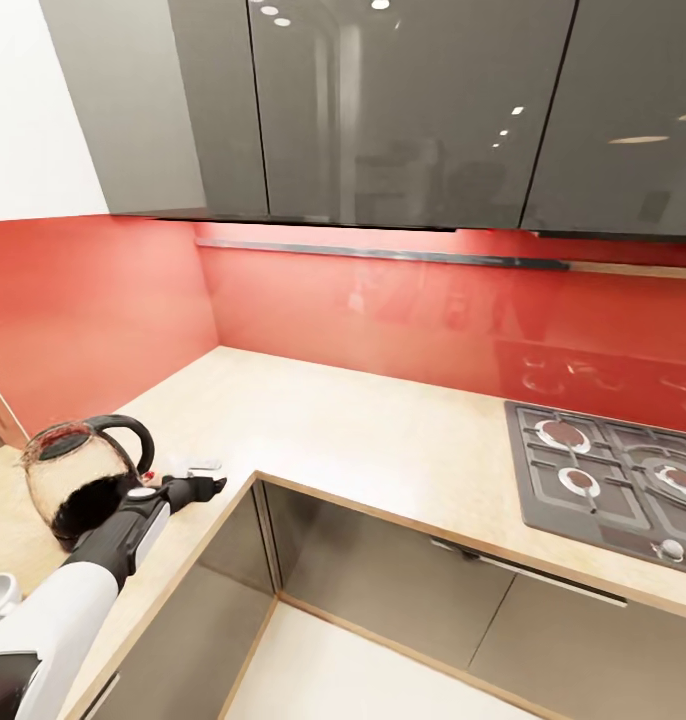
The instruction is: Set up a coffee station on the kitchen countertop: keep the coffee maker on the countertop, move the bottle of coffee from the kitchen shelf to the counter next to the coffee maker, place a paper coffee filter on top of the coffee maker, put the saucer next to the coffee maker with the coffee cup on the saucer, and place the electric kettle next to the coffee maker.
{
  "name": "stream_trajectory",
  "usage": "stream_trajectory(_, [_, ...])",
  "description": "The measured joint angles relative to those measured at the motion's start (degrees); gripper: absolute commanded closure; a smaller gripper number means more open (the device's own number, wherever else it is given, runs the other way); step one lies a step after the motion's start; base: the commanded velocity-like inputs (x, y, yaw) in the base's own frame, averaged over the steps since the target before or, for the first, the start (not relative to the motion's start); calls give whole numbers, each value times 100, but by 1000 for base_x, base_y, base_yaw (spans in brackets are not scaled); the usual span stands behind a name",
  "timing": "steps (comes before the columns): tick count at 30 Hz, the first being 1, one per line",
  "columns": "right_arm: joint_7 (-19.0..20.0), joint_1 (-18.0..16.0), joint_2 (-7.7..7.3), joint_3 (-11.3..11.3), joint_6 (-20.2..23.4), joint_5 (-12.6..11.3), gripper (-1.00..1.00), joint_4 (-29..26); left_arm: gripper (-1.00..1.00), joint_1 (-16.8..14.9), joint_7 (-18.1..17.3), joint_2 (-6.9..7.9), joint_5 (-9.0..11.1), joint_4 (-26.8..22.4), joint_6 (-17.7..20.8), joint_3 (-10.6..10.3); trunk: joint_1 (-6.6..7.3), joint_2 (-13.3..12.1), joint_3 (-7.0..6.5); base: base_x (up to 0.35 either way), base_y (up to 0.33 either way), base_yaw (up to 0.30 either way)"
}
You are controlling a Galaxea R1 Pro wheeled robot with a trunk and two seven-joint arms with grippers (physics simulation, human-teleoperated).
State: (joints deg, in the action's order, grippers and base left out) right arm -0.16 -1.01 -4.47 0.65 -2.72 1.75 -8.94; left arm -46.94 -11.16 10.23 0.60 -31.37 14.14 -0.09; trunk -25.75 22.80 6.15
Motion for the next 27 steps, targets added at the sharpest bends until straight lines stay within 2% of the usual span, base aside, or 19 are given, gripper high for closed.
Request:
stream_trajectory(7, [0,0,0,0,0,0,-100,2,-100,4,0,3,-2,0,1,0,1,0,0,113,0,0])
stream_trajectory(17, [0,0,0,0,0,1,-100,2,-100,112,0,3,-7,-8,5,2,0,0,0,5,0,0])
stream_trajectory(18, [0,4,0,0,0,1,-100,2,100,115,0,1,-14,-8,7,-3,0,0,0,0,0,0])
stream_trajectory(27, [0,1,0,0,0,0,-100,2,100,117,7,4,4,-13,9,15,0,1,0,0,0,0])
